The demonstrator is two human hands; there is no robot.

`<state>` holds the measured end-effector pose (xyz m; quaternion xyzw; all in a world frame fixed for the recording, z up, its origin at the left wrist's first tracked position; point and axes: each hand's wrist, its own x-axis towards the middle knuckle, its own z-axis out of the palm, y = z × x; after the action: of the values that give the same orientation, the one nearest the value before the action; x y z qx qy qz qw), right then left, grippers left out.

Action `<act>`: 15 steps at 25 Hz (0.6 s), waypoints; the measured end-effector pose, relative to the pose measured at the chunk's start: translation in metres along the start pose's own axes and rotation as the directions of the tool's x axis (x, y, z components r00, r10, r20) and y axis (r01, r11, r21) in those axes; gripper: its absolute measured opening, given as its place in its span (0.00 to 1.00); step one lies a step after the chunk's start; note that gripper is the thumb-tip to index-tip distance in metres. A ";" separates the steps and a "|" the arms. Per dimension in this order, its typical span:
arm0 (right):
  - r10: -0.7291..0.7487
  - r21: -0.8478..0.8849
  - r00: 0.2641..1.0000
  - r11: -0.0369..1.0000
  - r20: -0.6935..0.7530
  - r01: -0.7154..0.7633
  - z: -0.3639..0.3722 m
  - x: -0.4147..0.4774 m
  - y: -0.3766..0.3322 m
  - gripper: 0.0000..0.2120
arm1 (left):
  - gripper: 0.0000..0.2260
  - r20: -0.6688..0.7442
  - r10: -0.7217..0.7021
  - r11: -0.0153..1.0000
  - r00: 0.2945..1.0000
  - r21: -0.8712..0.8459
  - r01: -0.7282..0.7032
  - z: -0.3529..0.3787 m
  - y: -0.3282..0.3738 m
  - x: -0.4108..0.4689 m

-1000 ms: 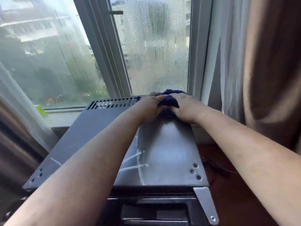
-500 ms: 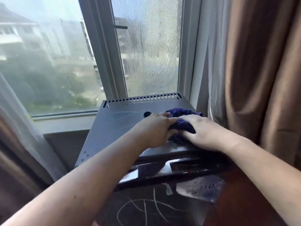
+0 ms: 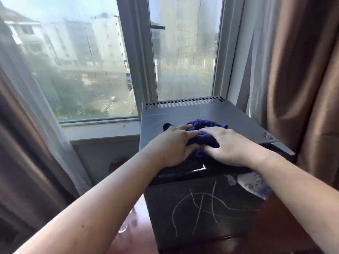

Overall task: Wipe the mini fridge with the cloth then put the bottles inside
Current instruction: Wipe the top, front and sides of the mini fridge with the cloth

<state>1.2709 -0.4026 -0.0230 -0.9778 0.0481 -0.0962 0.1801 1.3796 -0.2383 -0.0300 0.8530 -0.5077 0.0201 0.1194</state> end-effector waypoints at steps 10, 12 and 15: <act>-0.098 0.057 0.994 0.994 0.054 0.095 0.040 0.063 -0.063 0.24 | 0.23 -0.047 -0.162 0.979 0.986 -0.130 0.155 -0.008 -0.091 -0.036; -0.100 0.077 0.992 0.993 0.077 0.094 0.042 0.084 -0.057 0.23 | 0.21 -0.061 -0.176 0.977 0.983 -0.131 0.166 -0.010 -0.099 -0.022; -0.105 0.076 0.987 0.992 0.125 0.096 0.041 0.118 -0.046 0.23 | 0.22 -0.080 -0.239 0.966 0.968 -0.119 0.228 -0.008 -0.109 -0.003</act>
<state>1.3971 -0.3604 -0.0241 -0.9763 -0.0163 -0.0433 0.2116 1.4735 -0.1844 -0.0421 0.8972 -0.3978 0.0183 0.1910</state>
